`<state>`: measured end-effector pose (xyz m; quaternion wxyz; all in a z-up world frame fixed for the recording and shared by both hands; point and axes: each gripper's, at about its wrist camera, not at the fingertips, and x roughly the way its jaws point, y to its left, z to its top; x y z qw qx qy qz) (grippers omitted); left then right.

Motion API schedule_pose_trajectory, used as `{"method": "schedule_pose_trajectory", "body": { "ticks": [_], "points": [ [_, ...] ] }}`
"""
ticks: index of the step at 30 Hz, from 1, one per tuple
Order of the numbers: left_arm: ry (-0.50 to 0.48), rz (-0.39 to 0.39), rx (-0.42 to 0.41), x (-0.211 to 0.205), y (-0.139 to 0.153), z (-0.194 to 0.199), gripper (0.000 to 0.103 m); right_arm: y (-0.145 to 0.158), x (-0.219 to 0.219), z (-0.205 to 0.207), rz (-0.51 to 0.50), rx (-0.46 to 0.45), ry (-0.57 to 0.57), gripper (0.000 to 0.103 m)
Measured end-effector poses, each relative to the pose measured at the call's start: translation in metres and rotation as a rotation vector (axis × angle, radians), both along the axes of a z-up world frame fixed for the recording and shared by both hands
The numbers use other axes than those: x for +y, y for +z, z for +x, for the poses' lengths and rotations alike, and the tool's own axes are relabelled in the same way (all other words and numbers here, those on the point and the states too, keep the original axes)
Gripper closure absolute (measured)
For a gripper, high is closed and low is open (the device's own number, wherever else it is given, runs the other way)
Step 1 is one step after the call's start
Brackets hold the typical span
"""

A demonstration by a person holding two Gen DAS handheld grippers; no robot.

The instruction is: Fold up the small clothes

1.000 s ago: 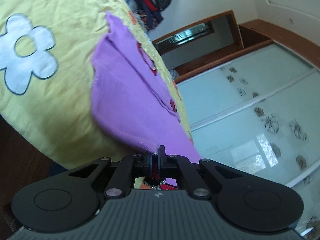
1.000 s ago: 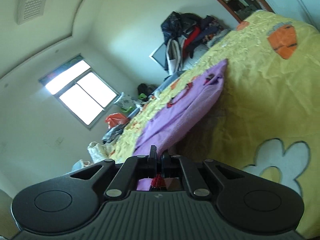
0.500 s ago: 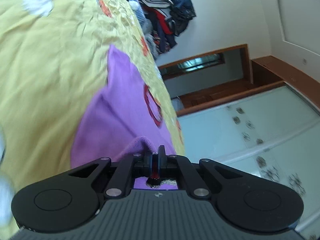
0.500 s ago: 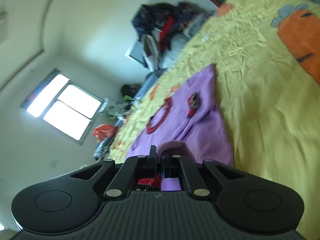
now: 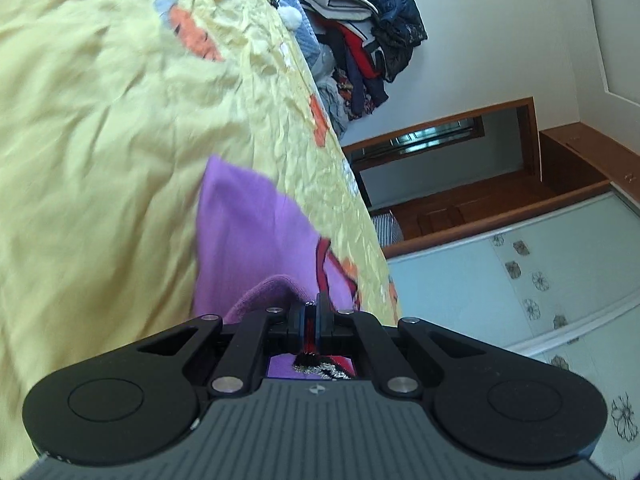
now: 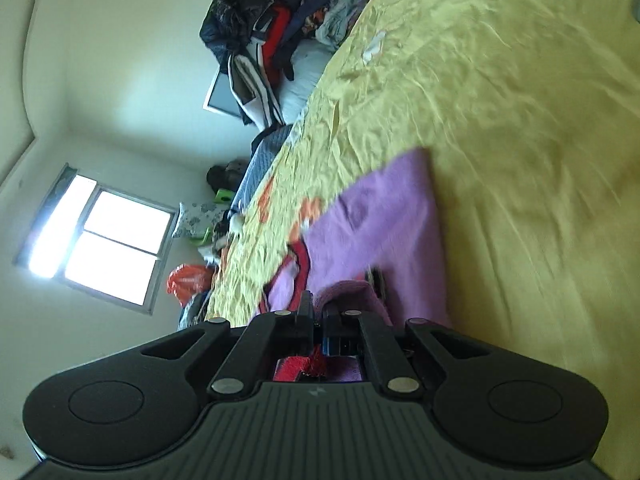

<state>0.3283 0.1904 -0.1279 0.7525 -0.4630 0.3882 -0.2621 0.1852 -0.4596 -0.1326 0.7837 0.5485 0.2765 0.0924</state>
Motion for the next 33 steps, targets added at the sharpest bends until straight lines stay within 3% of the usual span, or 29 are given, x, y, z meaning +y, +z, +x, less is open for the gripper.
{"method": "schedule_pose_trajectory", "body": {
  "ticks": [7,13,14,15,17,20,21,23,25,29,32,33],
  "points": [
    [-0.006,0.057,0.050,-0.009,-0.010,0.044,0.100,-0.015,-0.011,0.042,-0.008,0.055,0.016,0.099],
    [0.016,0.028,0.102,-0.011,-0.030,0.067,0.100,-0.030,-0.021,0.062,0.051,0.078,-0.006,0.096],
    [0.017,0.025,0.119,-0.010,-0.035,0.071,0.097,-0.033,-0.024,0.063,0.068,0.077,-0.011,0.092],
    [0.010,0.022,0.133,-0.010,-0.038,0.076,0.086,-0.036,-0.025,0.064,0.084,0.088,-0.016,0.077],
    [0.014,0.014,0.120,-0.008,-0.036,0.081,0.076,-0.034,-0.022,0.058,0.066,0.058,-0.001,0.061],
    [0.064,0.065,0.057,0.000,-0.016,0.080,0.049,-0.006,-0.005,0.043,-0.144,0.020,0.015,0.055],
    [0.095,0.097,0.023,0.004,-0.006,0.076,0.036,0.006,0.001,0.037,-0.243,-0.005,0.009,0.055],
    [0.087,0.130,-0.041,0.006,0.013,0.065,0.032,0.026,0.017,0.032,-0.457,-0.049,0.038,0.055],
    [-0.006,0.186,-0.098,-0.006,0.028,0.051,0.032,0.041,0.039,0.031,-0.685,-0.088,0.091,0.055],
    [-0.196,0.414,-0.172,-0.059,0.033,0.028,0.030,0.044,0.082,0.059,-1.035,-0.077,0.186,0.056],
    [-0.226,0.559,-0.187,-0.092,0.017,0.032,0.028,0.028,0.089,0.088,-1.036,-0.029,0.257,0.058],
    [-0.215,0.585,-0.215,-0.096,0.013,0.034,0.026,0.023,0.089,0.091,-1.030,-0.021,0.260,0.087]
  ]
}}
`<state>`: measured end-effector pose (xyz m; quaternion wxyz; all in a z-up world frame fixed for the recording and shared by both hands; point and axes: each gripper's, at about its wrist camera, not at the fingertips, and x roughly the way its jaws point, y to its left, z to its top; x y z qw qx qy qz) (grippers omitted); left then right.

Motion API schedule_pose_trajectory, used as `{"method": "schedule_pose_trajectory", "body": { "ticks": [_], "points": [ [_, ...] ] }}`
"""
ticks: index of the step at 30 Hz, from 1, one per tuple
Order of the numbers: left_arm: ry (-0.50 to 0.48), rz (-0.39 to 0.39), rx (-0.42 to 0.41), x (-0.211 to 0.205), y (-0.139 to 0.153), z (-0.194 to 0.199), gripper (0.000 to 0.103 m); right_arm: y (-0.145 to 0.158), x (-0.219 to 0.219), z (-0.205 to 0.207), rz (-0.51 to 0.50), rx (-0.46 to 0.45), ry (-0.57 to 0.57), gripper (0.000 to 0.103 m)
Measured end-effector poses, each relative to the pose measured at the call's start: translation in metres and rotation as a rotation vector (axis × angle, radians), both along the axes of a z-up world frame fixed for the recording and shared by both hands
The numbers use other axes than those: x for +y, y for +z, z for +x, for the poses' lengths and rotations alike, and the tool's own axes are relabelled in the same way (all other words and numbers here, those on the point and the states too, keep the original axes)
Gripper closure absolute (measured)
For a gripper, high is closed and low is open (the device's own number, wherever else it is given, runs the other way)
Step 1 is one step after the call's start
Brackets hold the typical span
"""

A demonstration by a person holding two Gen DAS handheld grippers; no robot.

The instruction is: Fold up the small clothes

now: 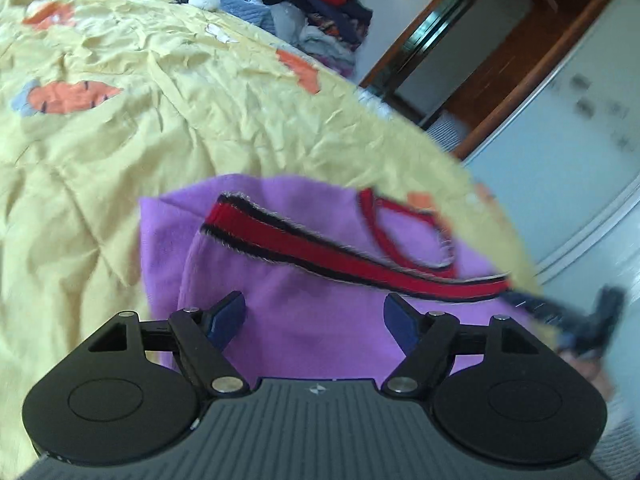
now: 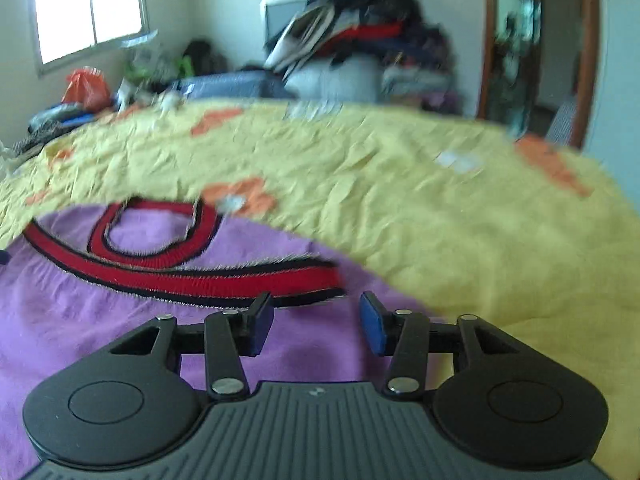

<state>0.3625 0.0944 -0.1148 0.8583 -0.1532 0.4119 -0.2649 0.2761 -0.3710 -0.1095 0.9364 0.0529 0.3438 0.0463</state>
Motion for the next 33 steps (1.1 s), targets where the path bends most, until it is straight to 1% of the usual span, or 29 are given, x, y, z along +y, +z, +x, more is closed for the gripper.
{"method": "schedule_pose_trajectory", "body": {
  "ticks": [1,3,5,7,8,9,11,12,13,14,15,16,18,19,20,22,23,24,25,26,27,28,29,31,32,33],
  "points": [
    [0.003,0.015,-0.034,-0.004,0.000,0.003,0.023,-0.001,0.001,0.000,-0.018,-0.003,-0.014,0.099],
    [0.035,0.074,-0.047,-0.006,0.003,0.010,0.023,0.001,-0.003,-0.005,-0.008,-0.016,-0.056,0.100],
    [0.057,0.089,-0.033,-0.007,0.006,0.022,0.023,0.010,-0.008,-0.016,-0.020,-0.049,-0.094,0.100],
    [0.080,0.134,-0.044,-0.010,0.009,0.026,0.023,0.021,-0.012,-0.028,-0.017,-0.076,-0.104,0.100],
    [0.077,0.146,-0.055,-0.011,0.008,0.027,0.023,0.023,-0.013,-0.027,-0.035,-0.078,-0.111,0.100],
    [0.084,0.168,-0.068,-0.014,0.006,0.030,0.022,0.018,-0.012,-0.025,-0.064,-0.056,-0.117,0.100],
    [0.076,0.237,-0.121,-0.023,0.005,0.028,0.022,-0.001,-0.014,-0.010,-0.077,0.046,-0.117,0.099],
    [0.075,0.277,-0.135,-0.029,0.006,0.028,0.022,-0.002,-0.016,-0.011,-0.078,0.011,-0.126,0.090],
    [0.082,0.302,-0.134,-0.032,0.008,0.027,0.023,0.001,-0.016,-0.010,-0.101,0.024,-0.154,0.081],
    [0.093,0.316,-0.129,-0.033,0.014,0.026,0.025,0.008,-0.016,-0.014,-0.107,0.035,-0.192,0.059],
    [0.110,0.311,-0.133,-0.031,0.022,0.020,0.025,0.019,-0.015,-0.025,-0.091,0.016,-0.202,0.047],
    [0.125,0.290,-0.143,-0.027,0.032,0.010,0.021,0.029,-0.011,-0.040,-0.079,-0.014,-0.179,0.047],
    [0.089,0.219,-0.183,-0.021,0.050,-0.018,0.016,0.043,0.003,-0.077,-0.064,-0.058,-0.107,0.047],
    [0.081,0.198,-0.198,-0.020,0.056,-0.036,0.012,0.045,0.013,-0.098,-0.049,-0.063,-0.072,0.047],
    [0.062,0.180,-0.196,-0.019,0.058,-0.055,0.010,0.044,0.025,-0.116,-0.043,-0.052,-0.031,0.047],
    [0.010,0.150,-0.160,-0.020,0.051,-0.084,0.009,0.032,0.053,-0.149,-0.058,-0.028,0.072,0.047],
    [0.009,0.166,-0.139,-0.020,0.044,-0.096,0.009,0.022,0.066,-0.159,-0.084,0.002,0.113,0.048],
    [0.011,0.195,-0.114,-0.021,0.034,-0.103,0.009,0.010,0.078,-0.164,-0.143,0.061,0.113,0.048],
    [0.012,0.232,-0.087,-0.021,0.022,-0.107,0.011,0.002,0.082,-0.170,-0.172,0.069,0.100,0.048],
    [0.022,0.270,-0.079,-0.018,0.012,-0.111,0.012,0.000,0.076,-0.179,-0.140,0.055,0.092,0.048],
    [0.025,0.280,-0.121,-0.012,0.006,-0.117,0.011,0.000,0.069,-0.184,-0.110,0.065,0.084,0.049],
    [0.014,0.304,-0.152,-0.010,0.003,-0.122,0.011,0.001,0.063,-0.190,-0.114,0.082,0.082,0.049],
    [0.007,0.357,-0.169,-0.011,0.001,-0.127,0.011,0.001,0.058,-0.196,-0.109,0.093,0.079,0.049],
    [-0.014,0.424,-0.191,-0.012,-0.001,-0.131,0.011,0.000,0.055,-0.207,-0.117,0.091,0.088,0.049],
    [-0.016,0.444,-0.186,-0.011,0.000,-0.131,0.011,0.001,0.056,-0.210,-0.138,0.118,0.104,0.048],
    [-0.007,0.440,-0.166,-0.010,0.004,-0.130,0.011,0.006,0.060,-0.211,-0.172,0.153,0.127,0.047]
  ]
}}
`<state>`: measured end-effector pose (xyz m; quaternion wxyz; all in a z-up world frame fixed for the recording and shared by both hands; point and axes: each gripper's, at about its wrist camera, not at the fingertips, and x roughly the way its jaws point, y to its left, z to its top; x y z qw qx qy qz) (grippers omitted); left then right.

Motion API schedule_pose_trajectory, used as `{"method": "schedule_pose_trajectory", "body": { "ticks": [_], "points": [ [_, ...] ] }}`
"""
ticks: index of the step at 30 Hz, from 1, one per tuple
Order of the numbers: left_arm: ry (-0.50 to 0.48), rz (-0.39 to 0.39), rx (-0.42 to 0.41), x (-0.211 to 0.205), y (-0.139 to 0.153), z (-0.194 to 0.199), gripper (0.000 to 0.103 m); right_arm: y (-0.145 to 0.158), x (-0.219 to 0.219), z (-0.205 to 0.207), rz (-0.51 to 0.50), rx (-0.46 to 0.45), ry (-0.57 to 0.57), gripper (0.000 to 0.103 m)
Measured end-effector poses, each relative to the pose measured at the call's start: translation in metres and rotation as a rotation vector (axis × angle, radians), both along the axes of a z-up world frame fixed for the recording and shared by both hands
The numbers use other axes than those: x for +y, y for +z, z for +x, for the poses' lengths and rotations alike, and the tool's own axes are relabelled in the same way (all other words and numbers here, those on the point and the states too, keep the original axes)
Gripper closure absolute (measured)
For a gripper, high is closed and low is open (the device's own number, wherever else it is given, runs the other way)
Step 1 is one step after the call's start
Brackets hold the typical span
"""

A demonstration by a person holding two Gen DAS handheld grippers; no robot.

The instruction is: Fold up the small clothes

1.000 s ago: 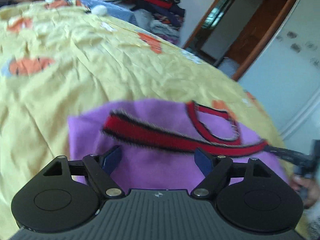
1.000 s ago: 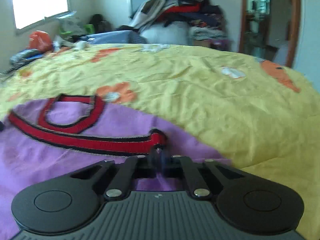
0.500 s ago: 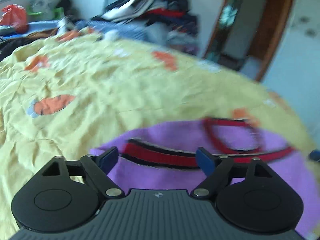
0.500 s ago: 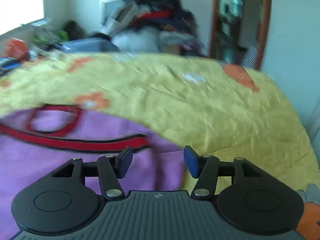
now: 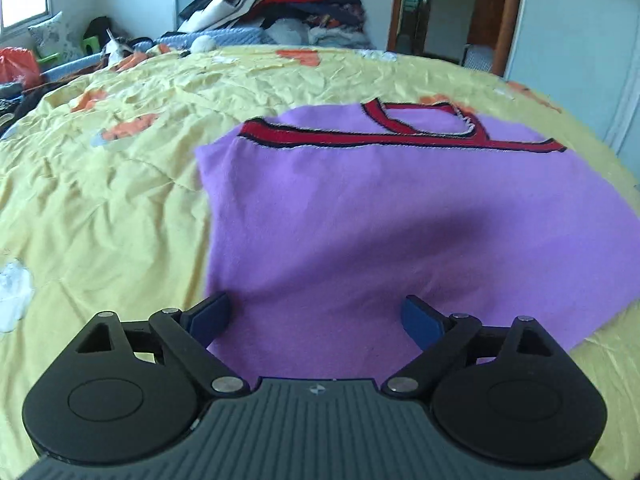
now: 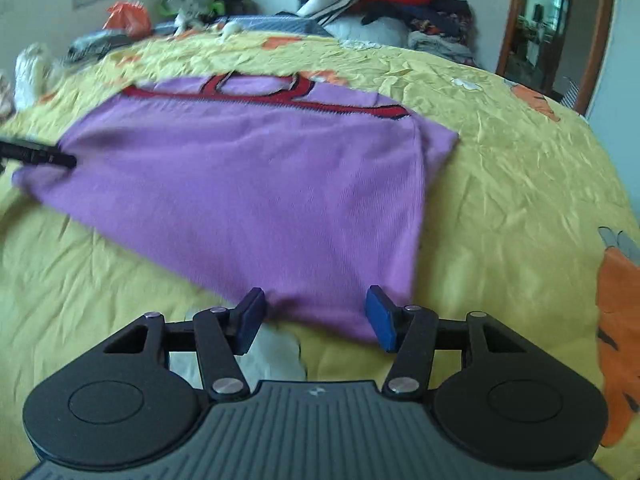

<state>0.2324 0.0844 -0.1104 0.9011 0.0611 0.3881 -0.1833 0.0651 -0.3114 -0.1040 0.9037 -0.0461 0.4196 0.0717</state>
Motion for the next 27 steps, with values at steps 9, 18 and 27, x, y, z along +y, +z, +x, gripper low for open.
{"method": "schedule_pose_trajectory", "body": {
  "ticks": [9,18,27],
  "points": [
    [0.055,-0.033,-0.057,-0.057,0.029,0.052,0.002,0.042,0.005,0.084,0.074,-0.245,-0.193,0.000],
    [0.221,0.026,-0.034,-0.061,-0.007,0.098,0.000,-0.016,0.015,0.175,0.042,-0.068,-0.199,0.000],
    [0.205,0.016,-0.064,-0.061,-0.010,0.095,0.000,-0.023,-0.027,0.171,0.066,-0.123,-0.278,0.000]
  ]
}}
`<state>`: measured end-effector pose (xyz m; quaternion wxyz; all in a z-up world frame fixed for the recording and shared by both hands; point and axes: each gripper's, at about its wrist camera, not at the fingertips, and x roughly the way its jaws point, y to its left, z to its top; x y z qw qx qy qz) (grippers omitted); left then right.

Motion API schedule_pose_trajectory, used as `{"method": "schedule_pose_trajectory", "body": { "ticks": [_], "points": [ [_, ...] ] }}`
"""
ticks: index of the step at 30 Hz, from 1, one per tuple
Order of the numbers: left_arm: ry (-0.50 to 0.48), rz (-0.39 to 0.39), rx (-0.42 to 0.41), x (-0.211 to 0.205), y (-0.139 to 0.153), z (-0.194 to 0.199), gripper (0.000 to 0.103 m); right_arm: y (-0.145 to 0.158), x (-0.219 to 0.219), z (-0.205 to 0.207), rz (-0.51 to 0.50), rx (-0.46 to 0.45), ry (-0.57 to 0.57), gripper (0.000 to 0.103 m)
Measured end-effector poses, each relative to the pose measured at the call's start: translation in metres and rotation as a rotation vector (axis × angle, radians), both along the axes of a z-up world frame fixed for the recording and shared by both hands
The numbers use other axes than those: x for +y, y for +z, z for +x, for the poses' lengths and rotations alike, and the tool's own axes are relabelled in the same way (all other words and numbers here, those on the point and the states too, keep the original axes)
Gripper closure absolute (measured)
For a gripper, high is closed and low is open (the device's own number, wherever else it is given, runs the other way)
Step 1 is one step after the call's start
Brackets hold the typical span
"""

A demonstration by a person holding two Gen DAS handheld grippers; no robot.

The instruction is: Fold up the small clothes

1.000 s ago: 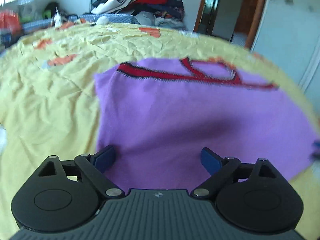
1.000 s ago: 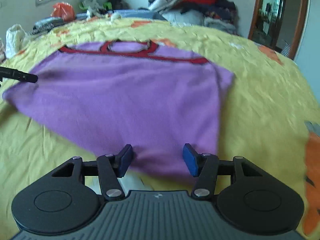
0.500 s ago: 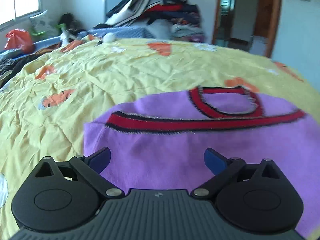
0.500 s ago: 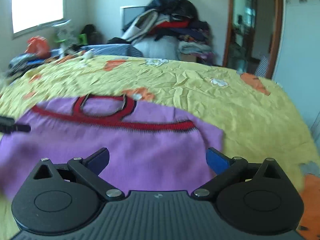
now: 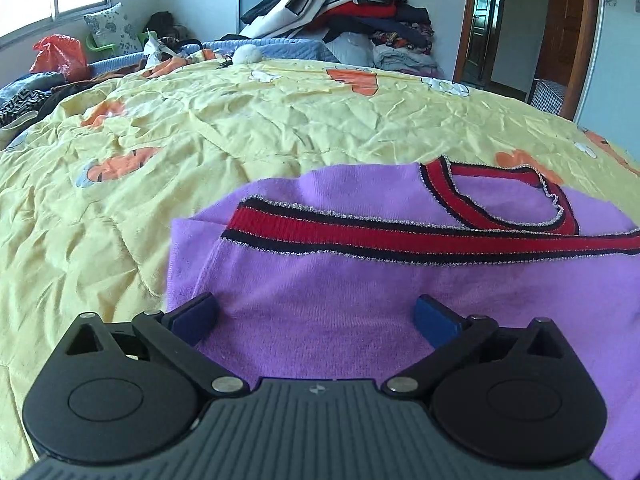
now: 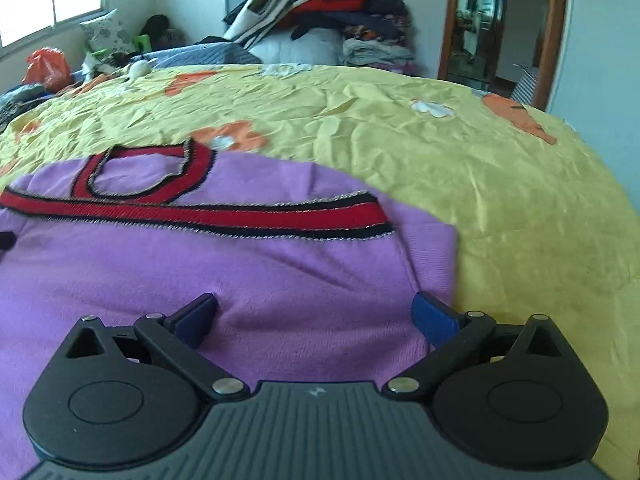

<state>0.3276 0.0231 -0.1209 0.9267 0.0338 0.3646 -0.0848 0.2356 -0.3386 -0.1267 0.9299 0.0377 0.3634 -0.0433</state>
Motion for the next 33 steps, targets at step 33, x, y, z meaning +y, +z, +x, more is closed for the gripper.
{"method": "schedule_pose_trajectory", "body": {
  "ticks": [33],
  "points": [
    [-0.218,0.026,0.077,0.058,0.003,-0.131,0.000,0.004,0.032,-0.177,-0.004,0.074,-0.005,0.000]
  ]
}}
